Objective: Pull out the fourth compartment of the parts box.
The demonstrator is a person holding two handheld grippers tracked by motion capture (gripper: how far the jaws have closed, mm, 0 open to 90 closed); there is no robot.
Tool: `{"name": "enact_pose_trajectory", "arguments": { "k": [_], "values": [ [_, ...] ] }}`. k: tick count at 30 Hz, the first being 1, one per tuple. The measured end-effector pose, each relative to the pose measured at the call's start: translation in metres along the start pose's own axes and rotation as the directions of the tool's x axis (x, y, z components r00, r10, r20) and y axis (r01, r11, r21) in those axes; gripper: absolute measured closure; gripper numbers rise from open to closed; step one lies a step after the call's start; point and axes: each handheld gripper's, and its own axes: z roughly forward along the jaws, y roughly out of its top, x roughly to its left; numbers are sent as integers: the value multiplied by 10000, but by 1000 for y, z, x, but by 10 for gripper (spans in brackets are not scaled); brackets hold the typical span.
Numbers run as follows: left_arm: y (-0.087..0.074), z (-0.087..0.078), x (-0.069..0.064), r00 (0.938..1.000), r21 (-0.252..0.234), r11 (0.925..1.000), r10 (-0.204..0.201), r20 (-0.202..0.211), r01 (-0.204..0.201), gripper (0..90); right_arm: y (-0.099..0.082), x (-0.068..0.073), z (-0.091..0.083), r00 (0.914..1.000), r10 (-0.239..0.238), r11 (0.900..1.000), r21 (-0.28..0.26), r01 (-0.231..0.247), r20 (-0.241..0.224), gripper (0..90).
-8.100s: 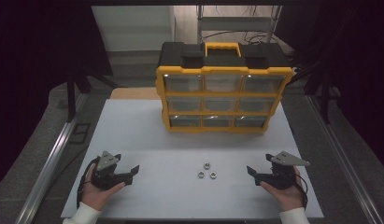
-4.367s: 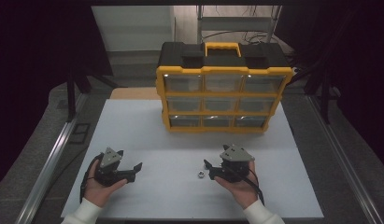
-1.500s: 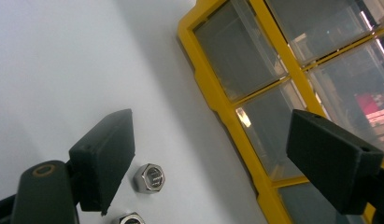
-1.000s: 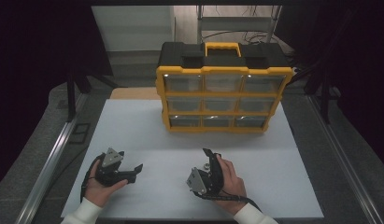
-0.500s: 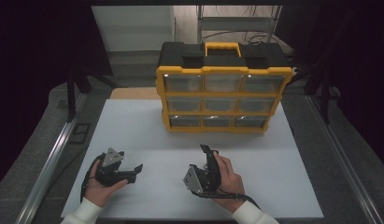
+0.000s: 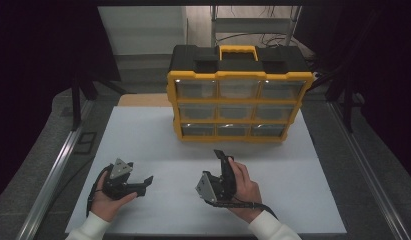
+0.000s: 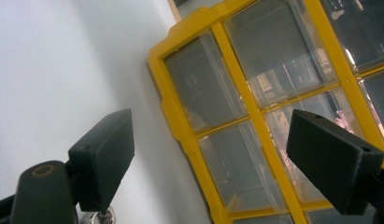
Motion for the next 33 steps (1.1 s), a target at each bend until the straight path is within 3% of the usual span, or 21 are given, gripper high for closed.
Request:
{"name": "enact_pose_trajectory", "arguments": {
  "k": [33],
  "values": [
    [0, 0, 1, 10000, -19, 10000, -48, -8, 48, 133, 8, -18, 22, 9997, 106, 9998, -156, -102, 232, 145]
  ]
}}
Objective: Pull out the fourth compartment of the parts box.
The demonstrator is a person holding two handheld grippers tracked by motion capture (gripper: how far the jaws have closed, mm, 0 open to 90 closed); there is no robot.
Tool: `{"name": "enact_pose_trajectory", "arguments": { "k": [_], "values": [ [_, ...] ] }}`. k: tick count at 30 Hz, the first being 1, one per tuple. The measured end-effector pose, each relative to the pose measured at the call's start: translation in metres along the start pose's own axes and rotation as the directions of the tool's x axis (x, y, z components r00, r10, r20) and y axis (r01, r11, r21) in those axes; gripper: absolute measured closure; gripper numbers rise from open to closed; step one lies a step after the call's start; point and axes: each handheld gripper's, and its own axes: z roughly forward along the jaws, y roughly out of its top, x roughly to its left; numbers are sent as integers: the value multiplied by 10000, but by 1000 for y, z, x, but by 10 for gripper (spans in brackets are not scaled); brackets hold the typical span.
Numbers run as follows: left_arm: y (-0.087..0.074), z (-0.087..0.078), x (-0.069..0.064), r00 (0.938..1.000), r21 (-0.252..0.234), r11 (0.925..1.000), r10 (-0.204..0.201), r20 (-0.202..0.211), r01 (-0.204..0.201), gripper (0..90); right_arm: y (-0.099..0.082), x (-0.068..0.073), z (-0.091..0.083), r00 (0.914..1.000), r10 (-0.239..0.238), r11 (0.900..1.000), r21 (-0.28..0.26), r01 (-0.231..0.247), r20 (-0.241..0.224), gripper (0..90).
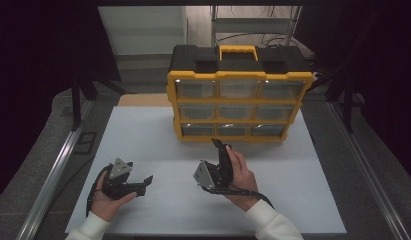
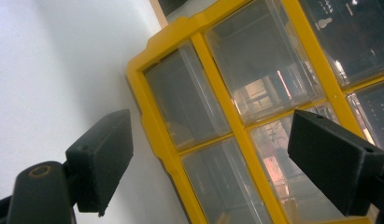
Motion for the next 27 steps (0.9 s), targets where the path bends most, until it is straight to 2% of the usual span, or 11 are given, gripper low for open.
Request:
{"name": "enact_pose_trajectory", "arguments": {
  "k": [27],
  "values": [
    [0, 0, 0, 10000, -27, 10000, -1, 10, 1, 133, 5, -10, 13, 9994, -39, 10000, 2, 39, 332, 152]
  ]
}}
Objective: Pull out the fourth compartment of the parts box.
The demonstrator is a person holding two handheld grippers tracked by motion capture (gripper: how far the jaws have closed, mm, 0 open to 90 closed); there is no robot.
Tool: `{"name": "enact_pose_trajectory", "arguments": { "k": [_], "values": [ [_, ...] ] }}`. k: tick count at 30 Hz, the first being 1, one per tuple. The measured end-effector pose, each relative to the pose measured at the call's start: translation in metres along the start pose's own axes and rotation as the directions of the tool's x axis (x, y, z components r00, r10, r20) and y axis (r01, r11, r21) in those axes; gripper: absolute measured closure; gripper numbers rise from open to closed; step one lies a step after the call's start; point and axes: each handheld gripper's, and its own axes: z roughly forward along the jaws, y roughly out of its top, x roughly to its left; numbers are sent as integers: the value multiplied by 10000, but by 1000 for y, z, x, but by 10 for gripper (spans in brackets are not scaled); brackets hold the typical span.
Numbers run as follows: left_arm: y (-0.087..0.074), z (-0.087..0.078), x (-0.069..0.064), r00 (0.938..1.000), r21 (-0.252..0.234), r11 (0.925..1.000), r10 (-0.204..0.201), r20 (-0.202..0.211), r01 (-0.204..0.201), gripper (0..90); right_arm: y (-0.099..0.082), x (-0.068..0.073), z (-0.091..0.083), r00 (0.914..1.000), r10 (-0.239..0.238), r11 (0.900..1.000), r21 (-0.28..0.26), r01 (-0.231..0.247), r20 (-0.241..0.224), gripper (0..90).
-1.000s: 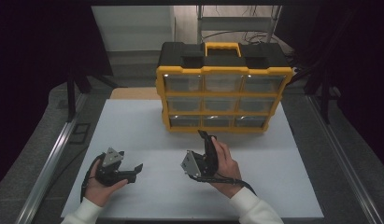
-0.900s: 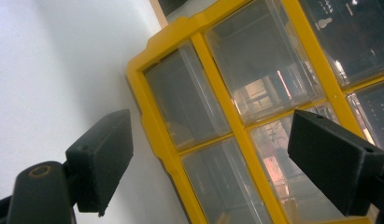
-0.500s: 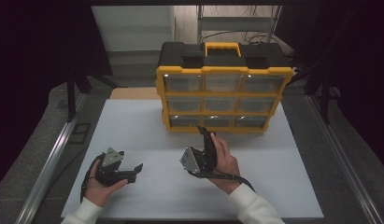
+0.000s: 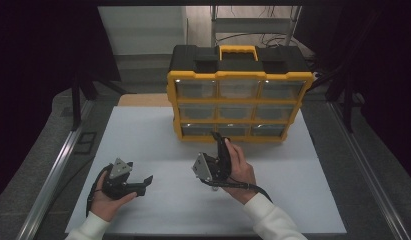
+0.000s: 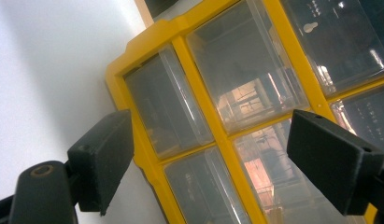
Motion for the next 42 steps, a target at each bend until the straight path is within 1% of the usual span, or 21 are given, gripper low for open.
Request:
{"name": "enact_pose_trajectory", "arguments": {
  "k": [6, 28, 34, 42],
  "values": [
    [0, 0, 0, 10000, -28, 10000, 0, 13, 0, 134, 1, -2, 5, 10000, -54, 10000, -3, 54, 29, 153],
    [0, 0, 0, 10000, 1, 10000, 20, 21, -20, 134, 0, -9, 18, 9999, 14, 10000, 20, -15, 155, 159],
    [0, 0, 1, 10000, -12, 10000, -2, 8, 2, 134, 2, -13, 21, 9997, 5, 10000, -83, -3, 236, 163],
    [0, 0, 1, 10000, -24, 10000, 7, 49, -6, 133, 4, -17, 29, 9992, 2, 10000, -20, -1, 389, 164]
  ]
}}
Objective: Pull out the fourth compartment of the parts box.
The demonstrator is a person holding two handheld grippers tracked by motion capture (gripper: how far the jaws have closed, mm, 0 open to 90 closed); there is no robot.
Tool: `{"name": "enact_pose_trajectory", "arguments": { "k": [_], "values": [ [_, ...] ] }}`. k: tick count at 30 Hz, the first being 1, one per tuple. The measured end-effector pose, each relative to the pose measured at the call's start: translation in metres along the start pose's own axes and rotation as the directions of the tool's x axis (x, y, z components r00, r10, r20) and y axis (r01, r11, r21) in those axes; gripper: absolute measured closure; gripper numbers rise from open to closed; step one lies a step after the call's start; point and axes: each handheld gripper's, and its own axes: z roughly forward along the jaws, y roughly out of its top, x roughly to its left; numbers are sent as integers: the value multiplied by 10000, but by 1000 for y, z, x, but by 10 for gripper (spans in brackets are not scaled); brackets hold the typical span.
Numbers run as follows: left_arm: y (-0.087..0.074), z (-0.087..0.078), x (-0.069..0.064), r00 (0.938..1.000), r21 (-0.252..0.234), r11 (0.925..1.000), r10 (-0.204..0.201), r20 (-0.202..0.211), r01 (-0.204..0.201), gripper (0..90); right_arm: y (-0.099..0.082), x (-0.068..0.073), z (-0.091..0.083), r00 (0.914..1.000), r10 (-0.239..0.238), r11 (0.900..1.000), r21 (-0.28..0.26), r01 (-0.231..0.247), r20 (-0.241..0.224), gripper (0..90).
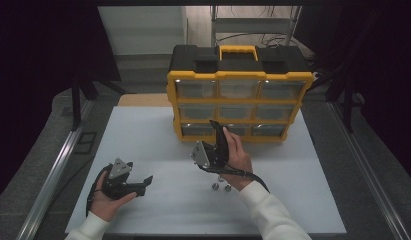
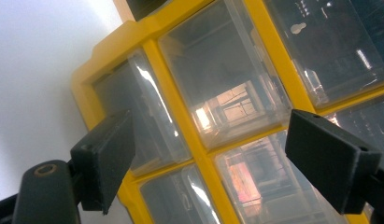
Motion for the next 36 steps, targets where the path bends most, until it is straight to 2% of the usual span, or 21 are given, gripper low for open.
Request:
{"name": "enact_pose_trajectory", "arguments": {
  "k": [21, 36],
  "values": [
    [0, 0, 0, 10000, 28, 10000, 36, 40, -36, 133, 9, -14, 16, 9998, -137, 9998, -118, 139, 159, 161],
    [0, 0, 0, 10000, 40, 10000, 18, 27, -18, 133, 11, -20, 27, 9996, -145, 9999, -81, 147, 237, 160]
  ]
}}
